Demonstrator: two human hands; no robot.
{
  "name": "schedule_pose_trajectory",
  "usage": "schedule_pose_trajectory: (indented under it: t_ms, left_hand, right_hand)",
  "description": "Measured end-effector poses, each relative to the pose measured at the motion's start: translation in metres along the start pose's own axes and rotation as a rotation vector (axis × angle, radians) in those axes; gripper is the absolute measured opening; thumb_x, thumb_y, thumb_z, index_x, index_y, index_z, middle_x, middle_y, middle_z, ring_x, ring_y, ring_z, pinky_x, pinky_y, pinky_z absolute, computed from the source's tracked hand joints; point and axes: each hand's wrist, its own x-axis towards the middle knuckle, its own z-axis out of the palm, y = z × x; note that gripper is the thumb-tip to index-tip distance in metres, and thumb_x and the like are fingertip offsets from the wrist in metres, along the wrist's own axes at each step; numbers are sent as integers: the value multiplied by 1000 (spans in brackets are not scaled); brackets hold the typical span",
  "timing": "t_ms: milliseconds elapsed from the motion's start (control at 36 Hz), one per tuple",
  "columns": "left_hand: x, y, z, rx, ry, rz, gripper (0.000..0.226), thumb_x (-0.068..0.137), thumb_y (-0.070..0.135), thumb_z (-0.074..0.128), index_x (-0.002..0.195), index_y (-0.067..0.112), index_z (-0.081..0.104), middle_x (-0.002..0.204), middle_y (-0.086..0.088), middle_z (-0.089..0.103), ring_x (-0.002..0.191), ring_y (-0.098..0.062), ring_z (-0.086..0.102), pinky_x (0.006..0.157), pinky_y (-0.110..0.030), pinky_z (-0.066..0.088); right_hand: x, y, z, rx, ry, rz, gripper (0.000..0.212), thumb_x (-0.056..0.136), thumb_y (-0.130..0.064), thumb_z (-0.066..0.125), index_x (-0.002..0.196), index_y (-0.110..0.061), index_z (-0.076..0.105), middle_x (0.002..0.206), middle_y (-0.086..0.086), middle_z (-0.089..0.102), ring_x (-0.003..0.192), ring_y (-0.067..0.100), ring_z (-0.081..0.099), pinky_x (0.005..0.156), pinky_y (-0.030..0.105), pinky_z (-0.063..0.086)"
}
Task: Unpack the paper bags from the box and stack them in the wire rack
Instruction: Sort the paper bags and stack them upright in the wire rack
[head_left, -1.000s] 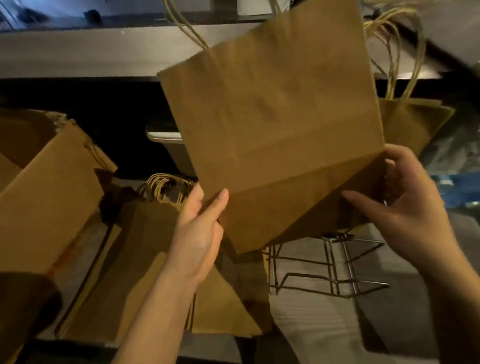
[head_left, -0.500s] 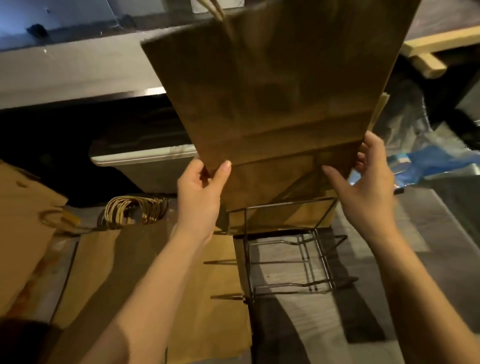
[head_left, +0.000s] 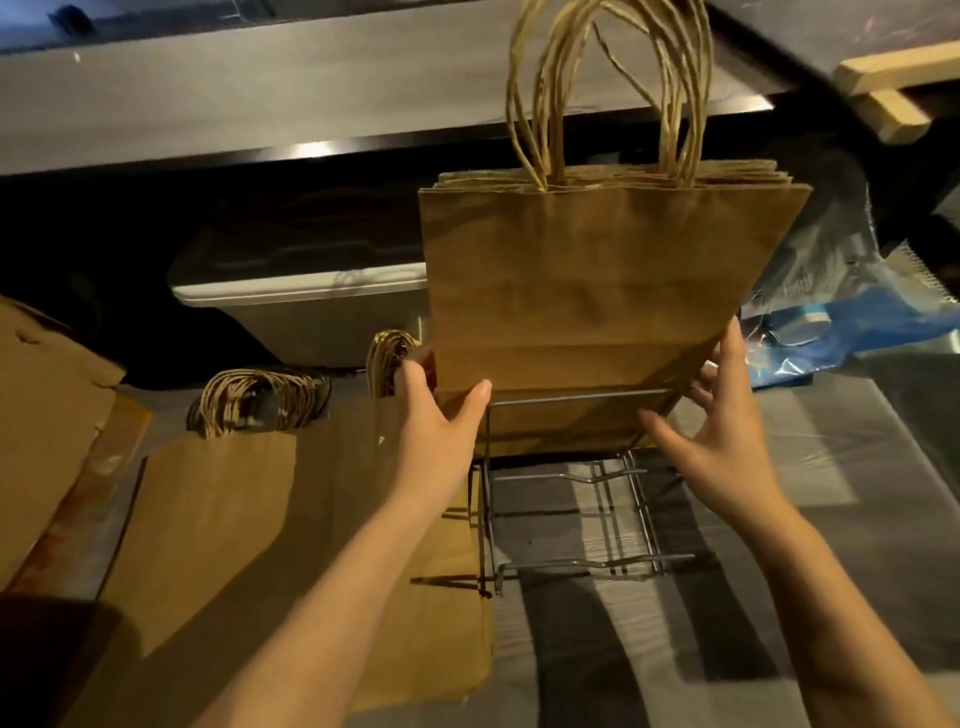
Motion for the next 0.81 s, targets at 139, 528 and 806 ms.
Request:
schedule_pose_trajectory:
  t_ms: [139, 528, 806]
  left_hand:
    - [-4, 1, 2, -21, -87, -80, 67, 95, 38, 48, 149, 33, 7, 156, 6, 21, 141, -15, 24, 115, -41, 24]
    - [-21, 11, 21, 33, -254, -212, 66, 101, 38, 32, 149, 29, -12, 158, 12, -3, 144, -10, 3, 114, -29, 9]
    - [-11, 10, 30, -24, -202, -245, 65, 97, 40, 45, 150, 31, 9, 156, 8, 19, 144, -16, 17, 115, -37, 18]
  right_hand:
    - [8, -1, -1, -65, 62, 13, 88, 78, 2, 69, 148, -24, 21, 130, -7, 45, 110, 9, 53, 92, 25, 48]
    - [1, 5, -28, -271, 195, 12, 81, 74, 4, 72, 142, -18, 33, 112, -7, 50, 98, 9, 52, 76, 11, 41]
    - [8, 2, -31, 52, 25, 111, 107, 80, 1, 68, 150, -27, -8, 144, -28, 26, 135, 3, 34, 110, 39, 36]
